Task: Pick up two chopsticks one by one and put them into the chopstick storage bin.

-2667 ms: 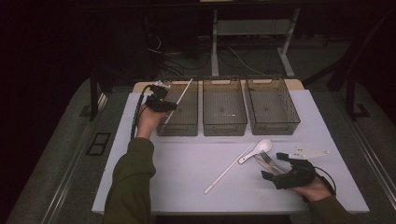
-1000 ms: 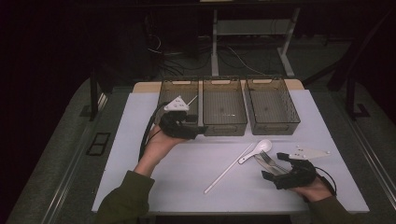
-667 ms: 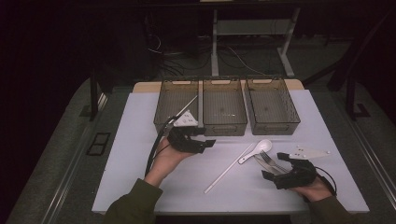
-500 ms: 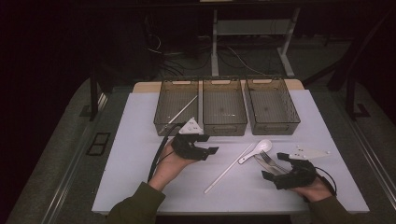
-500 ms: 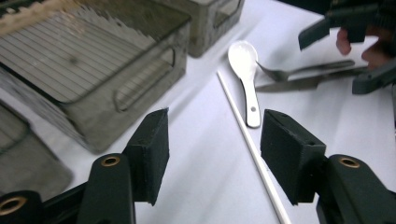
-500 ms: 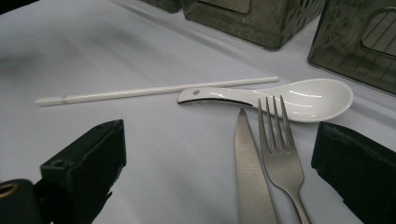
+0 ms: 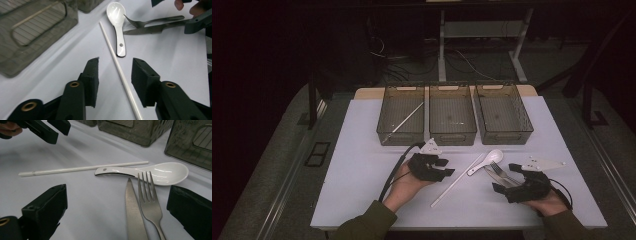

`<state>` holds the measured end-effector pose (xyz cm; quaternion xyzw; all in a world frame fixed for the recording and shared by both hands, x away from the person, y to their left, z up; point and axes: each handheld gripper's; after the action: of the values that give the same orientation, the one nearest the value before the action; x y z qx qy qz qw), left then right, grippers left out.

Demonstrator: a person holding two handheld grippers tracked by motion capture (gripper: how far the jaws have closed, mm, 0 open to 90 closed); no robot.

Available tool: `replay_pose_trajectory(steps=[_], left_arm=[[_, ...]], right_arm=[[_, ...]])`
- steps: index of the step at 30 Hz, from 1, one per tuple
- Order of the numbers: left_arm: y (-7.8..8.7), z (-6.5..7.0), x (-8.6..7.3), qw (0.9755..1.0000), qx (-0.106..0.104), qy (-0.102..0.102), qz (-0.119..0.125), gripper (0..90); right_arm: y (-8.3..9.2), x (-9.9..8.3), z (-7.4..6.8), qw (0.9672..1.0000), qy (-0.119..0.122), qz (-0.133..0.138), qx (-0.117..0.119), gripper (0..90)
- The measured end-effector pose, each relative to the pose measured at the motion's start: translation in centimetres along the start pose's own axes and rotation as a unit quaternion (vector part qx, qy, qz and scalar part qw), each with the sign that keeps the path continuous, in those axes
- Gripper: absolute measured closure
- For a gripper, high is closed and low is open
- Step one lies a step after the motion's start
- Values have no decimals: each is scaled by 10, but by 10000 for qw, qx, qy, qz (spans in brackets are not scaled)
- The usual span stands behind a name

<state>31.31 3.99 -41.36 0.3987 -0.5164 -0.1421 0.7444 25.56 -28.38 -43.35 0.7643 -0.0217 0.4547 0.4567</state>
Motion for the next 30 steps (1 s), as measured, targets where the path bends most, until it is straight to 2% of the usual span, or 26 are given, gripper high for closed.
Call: replay_pose_trajectory(steps=[3,10,17,30], left_arm=[[-5,2,0,10000,-52,28,-65,614],[-20,8,1,9995,-113,-51,-280,680],[-30,12,0,9989,-124,-71,-449,700],[-41,15,-2,9964,82,-316,-782,746]], right_arm=[[0,0,0,10000,7,-4,-2,31],[0,0,0,10000,4,-3,-5,31],[0,0,0,10000,4,-3,-4,30],[0,0,0,10000,8,5,-7,30]])
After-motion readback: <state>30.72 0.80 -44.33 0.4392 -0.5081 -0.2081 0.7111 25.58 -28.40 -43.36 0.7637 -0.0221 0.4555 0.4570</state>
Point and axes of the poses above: each handheld gripper's, and its own axes: y roughly backward along the jaws, x roughly out of its top, z roughly to its right, and after that the axes turned 9 degrees about -z, right-handed
